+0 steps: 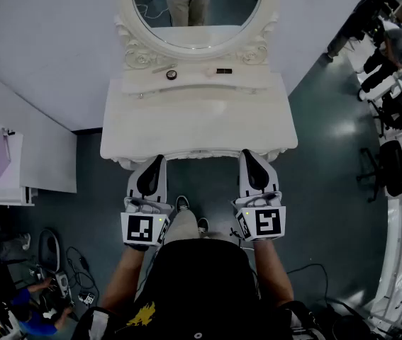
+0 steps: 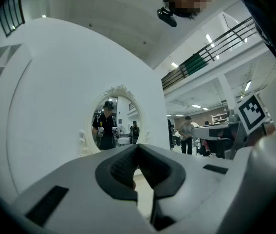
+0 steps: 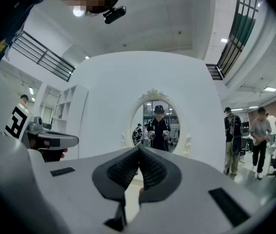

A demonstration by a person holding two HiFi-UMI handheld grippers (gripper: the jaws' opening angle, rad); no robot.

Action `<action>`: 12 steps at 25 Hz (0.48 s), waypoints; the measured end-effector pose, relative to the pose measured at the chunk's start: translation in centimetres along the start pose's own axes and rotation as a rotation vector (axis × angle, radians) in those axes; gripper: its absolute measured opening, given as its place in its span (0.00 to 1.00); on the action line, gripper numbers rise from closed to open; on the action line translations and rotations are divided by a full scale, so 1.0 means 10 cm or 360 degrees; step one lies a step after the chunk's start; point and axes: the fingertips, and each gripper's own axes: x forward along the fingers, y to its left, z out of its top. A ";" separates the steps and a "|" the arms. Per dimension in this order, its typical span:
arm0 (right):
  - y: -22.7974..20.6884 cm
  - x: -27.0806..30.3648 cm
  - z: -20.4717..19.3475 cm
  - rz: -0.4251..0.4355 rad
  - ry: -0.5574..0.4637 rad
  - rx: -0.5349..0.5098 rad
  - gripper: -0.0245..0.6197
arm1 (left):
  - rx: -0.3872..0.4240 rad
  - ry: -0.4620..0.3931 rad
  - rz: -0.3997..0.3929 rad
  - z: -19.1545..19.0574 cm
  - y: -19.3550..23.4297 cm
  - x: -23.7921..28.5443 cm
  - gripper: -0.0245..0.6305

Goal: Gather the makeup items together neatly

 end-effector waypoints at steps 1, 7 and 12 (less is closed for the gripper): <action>0.01 -0.03 0.01 -0.0005 -0.0012 -0.0015 0.06 | 0.0019 -0.0011 -0.0006 0.02 -0.03 -0.05 0.05; 0.21 -0.21 -0.03 0.0001 -0.0016 0.0013 0.06 | -0.0023 -0.0077 0.0022 0.05 -0.01 -0.35 0.06; 0.29 -0.24 0.10 0.0071 -0.0037 0.0098 0.06 | -0.0014 -0.0132 0.0016 0.13 -0.12 -0.35 0.06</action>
